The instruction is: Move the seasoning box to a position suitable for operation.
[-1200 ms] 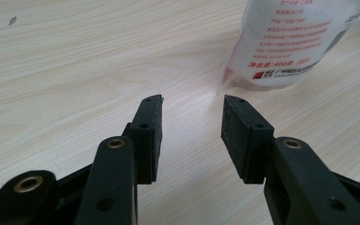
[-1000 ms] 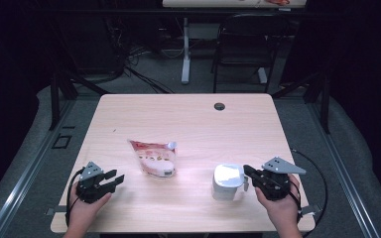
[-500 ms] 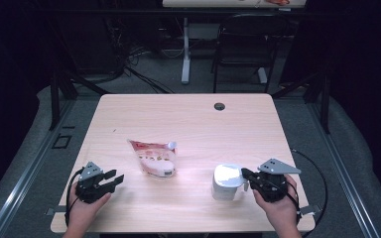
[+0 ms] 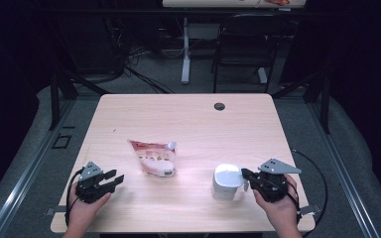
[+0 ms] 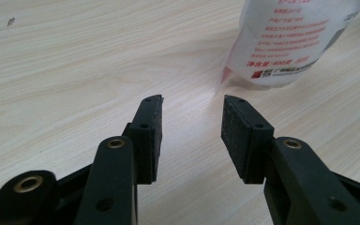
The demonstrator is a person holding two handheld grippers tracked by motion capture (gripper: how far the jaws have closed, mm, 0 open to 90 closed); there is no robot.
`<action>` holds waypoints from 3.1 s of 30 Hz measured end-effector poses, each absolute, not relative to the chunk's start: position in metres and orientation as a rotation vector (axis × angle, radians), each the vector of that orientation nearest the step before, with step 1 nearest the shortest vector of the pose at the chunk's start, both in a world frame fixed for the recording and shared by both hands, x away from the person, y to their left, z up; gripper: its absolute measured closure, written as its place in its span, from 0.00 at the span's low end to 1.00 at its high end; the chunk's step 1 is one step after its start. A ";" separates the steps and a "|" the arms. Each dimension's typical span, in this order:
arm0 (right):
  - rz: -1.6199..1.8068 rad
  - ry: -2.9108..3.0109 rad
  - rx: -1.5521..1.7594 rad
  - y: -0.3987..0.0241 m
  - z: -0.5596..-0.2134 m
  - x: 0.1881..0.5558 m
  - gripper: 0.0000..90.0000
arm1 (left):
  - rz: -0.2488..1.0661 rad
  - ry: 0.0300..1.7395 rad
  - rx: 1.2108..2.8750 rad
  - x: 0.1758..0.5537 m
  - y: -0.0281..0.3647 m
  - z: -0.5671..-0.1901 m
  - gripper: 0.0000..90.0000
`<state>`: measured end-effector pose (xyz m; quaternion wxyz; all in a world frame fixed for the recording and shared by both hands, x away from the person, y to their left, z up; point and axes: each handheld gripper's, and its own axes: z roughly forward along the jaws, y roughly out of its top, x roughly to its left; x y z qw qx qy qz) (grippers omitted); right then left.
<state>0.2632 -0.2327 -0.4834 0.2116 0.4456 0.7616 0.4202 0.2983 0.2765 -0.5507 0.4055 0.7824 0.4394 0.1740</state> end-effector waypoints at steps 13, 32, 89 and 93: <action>1.175 2.109 1.244 -0.233 -0.484 0.263 1.00 | 0.441 1.107 1.975 0.298 0.276 -0.551 0.65; 1.213 2.099 1.275 -0.238 -0.486 0.263 1.00 | 0.442 1.103 1.977 0.299 0.276 -0.551 0.65; 1.435 2.013 1.499 -0.260 -0.502 0.268 1.00 | 0.441 1.102 1.978 0.300 0.276 -0.551 0.65; 1.442 2.016 1.503 -0.261 -0.503 0.268 1.00 | 0.441 1.103 1.978 0.300 0.276 -0.551 0.65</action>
